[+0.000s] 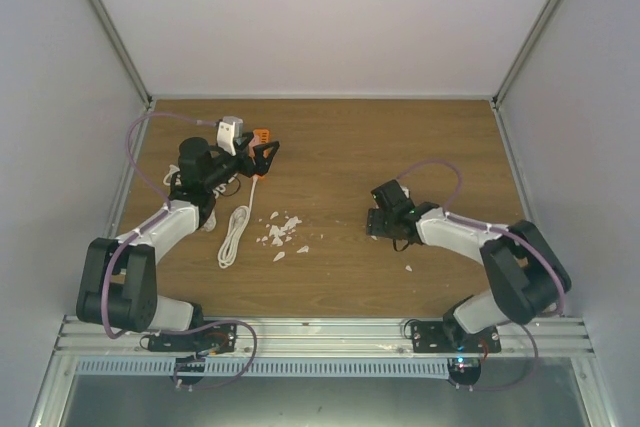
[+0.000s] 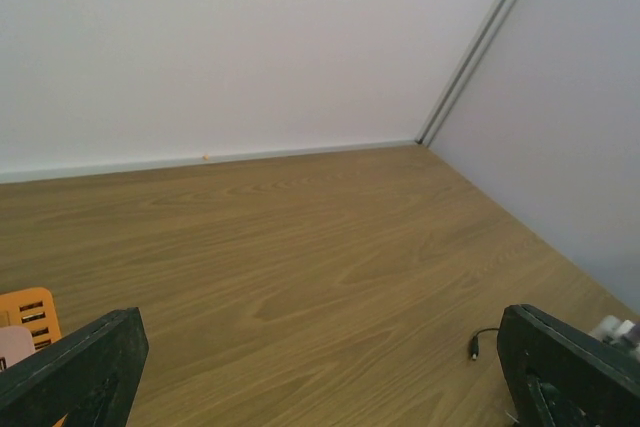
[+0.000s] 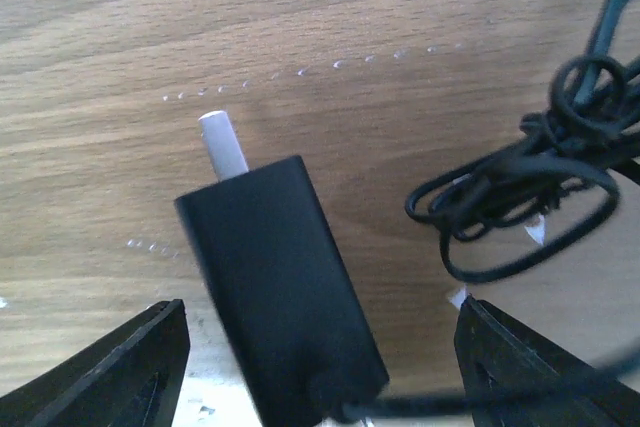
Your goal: Insert the plug
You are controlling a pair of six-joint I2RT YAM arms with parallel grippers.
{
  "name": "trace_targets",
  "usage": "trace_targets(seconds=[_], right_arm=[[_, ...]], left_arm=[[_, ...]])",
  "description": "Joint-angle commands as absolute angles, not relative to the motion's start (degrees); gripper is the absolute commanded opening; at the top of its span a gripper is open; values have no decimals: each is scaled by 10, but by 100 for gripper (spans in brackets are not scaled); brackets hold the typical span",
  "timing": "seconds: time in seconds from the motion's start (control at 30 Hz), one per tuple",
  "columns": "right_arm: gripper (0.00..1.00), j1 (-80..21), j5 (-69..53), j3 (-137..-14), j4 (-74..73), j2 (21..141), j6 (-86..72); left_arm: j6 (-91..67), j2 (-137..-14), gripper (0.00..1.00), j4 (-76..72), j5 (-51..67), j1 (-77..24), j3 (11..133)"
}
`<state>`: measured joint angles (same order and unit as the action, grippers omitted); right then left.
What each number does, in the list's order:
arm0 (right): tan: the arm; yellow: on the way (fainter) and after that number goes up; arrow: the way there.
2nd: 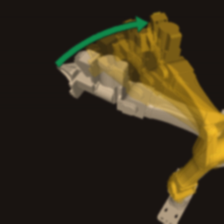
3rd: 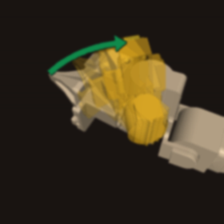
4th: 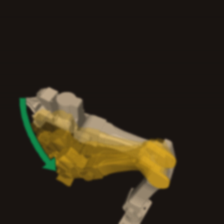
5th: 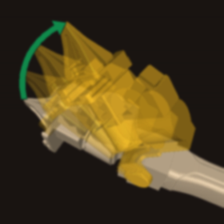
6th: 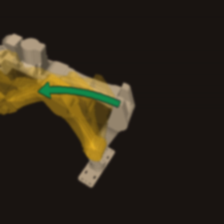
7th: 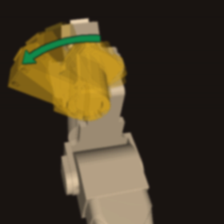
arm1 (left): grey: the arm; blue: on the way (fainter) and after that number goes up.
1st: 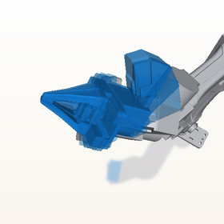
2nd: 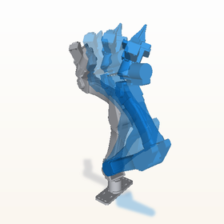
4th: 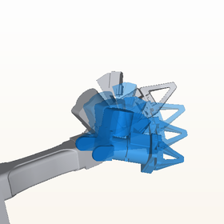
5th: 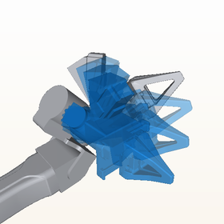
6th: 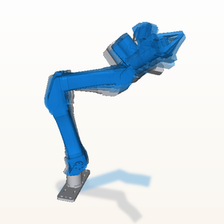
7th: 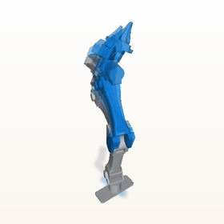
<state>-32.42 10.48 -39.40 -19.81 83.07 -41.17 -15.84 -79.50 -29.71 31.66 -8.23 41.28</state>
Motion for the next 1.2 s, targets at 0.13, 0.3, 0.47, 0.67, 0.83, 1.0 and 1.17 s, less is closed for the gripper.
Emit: trace_targets(seconds=[0.13,0.3,0.47,0.67,0.83,1.0,1.17], right_arm=[[53,-299,135,-450,-173,893,-378],[32,-291,139,-467,-165,916,-367],[1,-290,86,-448,-122,878,-334],[1,-290,5,-409,-79,762,-297],[1,-290,-180,-394,-49,679,-272],[0,-290,-345,-404,-38,694,-285],[0,-291,-439,-403,-5,709,-303]], left_arm=[[-145,-797,99,-328,315,-82,412],[-144,-797,99,-327,316,-82,412],[-144,-799,99,-329,318,-82,412],[-147,-803,99,-333,326,-81,412],[-158,-808,99,-356,361,-78,408],[-173,-821,99,-409,460,-75,403],[-184,-820,99,-448,508,-75,393]])
